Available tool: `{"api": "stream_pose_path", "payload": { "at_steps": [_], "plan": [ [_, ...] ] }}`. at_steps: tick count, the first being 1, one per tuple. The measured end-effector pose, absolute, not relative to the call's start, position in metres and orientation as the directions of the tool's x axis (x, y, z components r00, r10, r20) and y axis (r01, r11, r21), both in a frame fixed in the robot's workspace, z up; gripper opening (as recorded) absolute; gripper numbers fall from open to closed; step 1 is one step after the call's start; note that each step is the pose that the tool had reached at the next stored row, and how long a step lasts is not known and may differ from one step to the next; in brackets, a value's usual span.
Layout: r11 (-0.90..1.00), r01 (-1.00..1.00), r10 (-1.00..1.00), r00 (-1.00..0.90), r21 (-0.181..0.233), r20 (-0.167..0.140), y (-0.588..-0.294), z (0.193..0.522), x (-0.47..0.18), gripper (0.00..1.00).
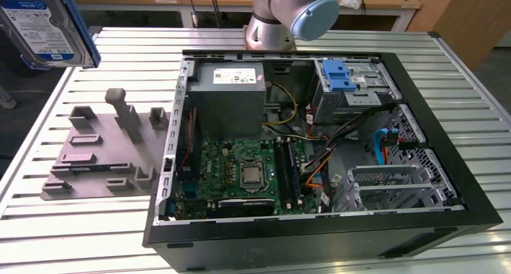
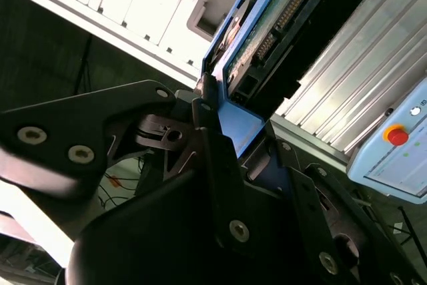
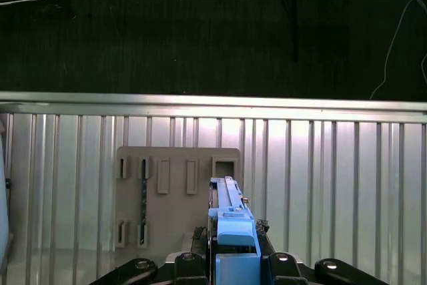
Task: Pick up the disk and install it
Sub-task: 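Pick up the disk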
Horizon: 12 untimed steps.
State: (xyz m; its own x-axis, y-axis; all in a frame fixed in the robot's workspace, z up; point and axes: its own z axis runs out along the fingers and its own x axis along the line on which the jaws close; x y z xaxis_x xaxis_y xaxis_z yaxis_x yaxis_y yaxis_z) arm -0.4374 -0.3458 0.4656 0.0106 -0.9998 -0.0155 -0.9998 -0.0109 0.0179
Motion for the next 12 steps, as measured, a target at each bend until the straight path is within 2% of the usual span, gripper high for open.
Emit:
{"api": "stream_pose_path", "payload": {
  "at_steps": [12],
  "plan": [
    [-0.011, -1.0, -1.0, 0.011, 0.018, -0.015, -0.357, 0.476, -0.437, 0.36]
  ]
}}
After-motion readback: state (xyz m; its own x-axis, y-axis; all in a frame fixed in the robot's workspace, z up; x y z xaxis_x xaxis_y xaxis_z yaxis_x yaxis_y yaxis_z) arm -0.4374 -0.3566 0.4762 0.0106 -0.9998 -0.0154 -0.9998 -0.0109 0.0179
